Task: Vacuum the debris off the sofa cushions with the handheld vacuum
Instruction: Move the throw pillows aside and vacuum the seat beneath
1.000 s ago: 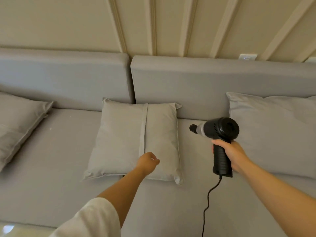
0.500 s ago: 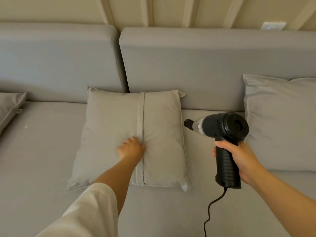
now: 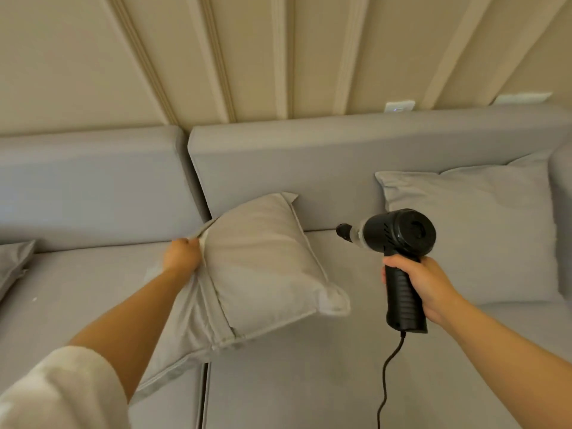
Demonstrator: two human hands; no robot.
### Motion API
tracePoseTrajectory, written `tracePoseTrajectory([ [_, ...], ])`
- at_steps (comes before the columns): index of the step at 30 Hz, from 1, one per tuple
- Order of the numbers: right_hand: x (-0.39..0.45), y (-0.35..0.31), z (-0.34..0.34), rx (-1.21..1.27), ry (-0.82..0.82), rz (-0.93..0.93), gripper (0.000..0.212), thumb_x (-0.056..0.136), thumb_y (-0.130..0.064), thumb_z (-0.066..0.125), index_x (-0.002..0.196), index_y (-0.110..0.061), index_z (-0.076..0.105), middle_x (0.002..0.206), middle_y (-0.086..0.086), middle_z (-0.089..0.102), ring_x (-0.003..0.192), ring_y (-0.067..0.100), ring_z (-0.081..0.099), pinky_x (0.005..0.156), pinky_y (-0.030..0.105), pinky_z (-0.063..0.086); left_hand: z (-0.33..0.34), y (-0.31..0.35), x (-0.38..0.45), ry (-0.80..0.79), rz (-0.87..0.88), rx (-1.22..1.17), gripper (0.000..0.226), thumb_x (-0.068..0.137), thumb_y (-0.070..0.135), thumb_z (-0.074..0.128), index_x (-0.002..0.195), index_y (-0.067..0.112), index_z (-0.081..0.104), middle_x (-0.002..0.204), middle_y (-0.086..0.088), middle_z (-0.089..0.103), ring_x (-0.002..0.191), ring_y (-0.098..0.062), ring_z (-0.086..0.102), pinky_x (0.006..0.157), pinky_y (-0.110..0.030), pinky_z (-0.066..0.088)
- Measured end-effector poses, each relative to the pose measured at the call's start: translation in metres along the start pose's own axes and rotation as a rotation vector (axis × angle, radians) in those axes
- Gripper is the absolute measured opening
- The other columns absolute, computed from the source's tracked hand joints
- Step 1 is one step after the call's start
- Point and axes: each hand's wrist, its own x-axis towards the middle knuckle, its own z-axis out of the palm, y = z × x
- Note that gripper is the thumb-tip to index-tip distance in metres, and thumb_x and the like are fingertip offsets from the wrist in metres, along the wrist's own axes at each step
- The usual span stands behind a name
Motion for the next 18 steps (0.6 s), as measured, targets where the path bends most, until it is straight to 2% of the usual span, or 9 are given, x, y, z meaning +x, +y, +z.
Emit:
tracePoseTrajectory([
  [3,-0.01,-0.015,-0.013,-0.006,-0.021,-0.003,0.016,0.077,-0.013,0.065,0.088,-0.003,0.06,0.076,0.017,0.062,0.063,0.027,0.058,0.06,0.033,0.052,-0.038,0.017,-0.013,0.003,-0.122,-0.234,0.031,0.092,0.017,0.036,0.08,-0.005,0.053,0.063,-0.022,0.051,0.055,-0.032,0.049,0.058,-0.036,0.045],
  [7,-0.025,-0.03,-0.032,-0.039,-0.068,-0.017,0.016,0.078,-0.015,0.066,0.089,-0.005,0.061,0.076,0.014,0.062,0.067,0.026,0.059,0.062,0.032,0.051,-0.08,0.042,-0.041,-0.038,-0.244,-0.571,0.029,0.092,0.01,0.034,0.065,0.007,0.045,0.058,-0.012,0.036,0.048,-0.022,0.035,0.034,-0.015,0.038],
  [9,-0.027,-0.035,-0.042,-0.035,-0.083,-0.026,0.013,0.077,-0.015,0.066,0.086,-0.007,0.061,0.074,0.013,0.063,0.065,0.024,0.06,0.059,0.03,0.05,-0.092,0.055,-0.053,-0.074,-0.257,-0.69,0.028,0.089,0.006,0.03,0.067,0.011,0.047,0.059,-0.01,0.031,0.044,-0.019,0.034,0.033,-0.009,0.037],
  [13,-0.024,-0.04,-0.062,-0.007,-0.122,-0.048,0.017,0.077,-0.016,0.067,0.09,-0.006,0.062,0.073,0.011,0.064,0.063,0.022,0.061,0.057,0.029,0.05,-0.104,0.08,-0.076,-0.106,-0.214,-0.75,0.031,0.086,0.003,0.025,0.066,0.015,0.046,0.057,-0.006,0.024,0.021,-0.01,0.029,0.034,-0.008,0.031],
  [16,-0.023,-0.042,-0.082,0.031,-0.147,-0.062,0.015,0.077,-0.016,0.066,0.089,-0.007,0.062,0.068,0.009,0.065,0.061,0.021,0.062,0.056,0.028,0.05,-0.103,0.1,-0.092,-0.071,-0.196,-0.772,0.029,0.088,0.005,0.025,0.065,0.014,0.039,0.057,-0.006,0.023,0.025,-0.01,0.029,0.035,-0.009,0.03],
  [18,-0.023,-0.039,-0.094,0.066,-0.145,-0.066,0.015,0.078,-0.015,0.066,0.089,-0.006,0.062,0.068,0.01,0.065,0.061,0.021,0.061,0.057,0.029,0.051,-0.098,0.112,-0.102,-0.062,-0.209,-0.83,0.028,0.089,0.005,0.025,0.066,0.013,0.038,0.057,-0.005,0.023,0.037,-0.012,0.029,0.037,-0.013,0.03],
])
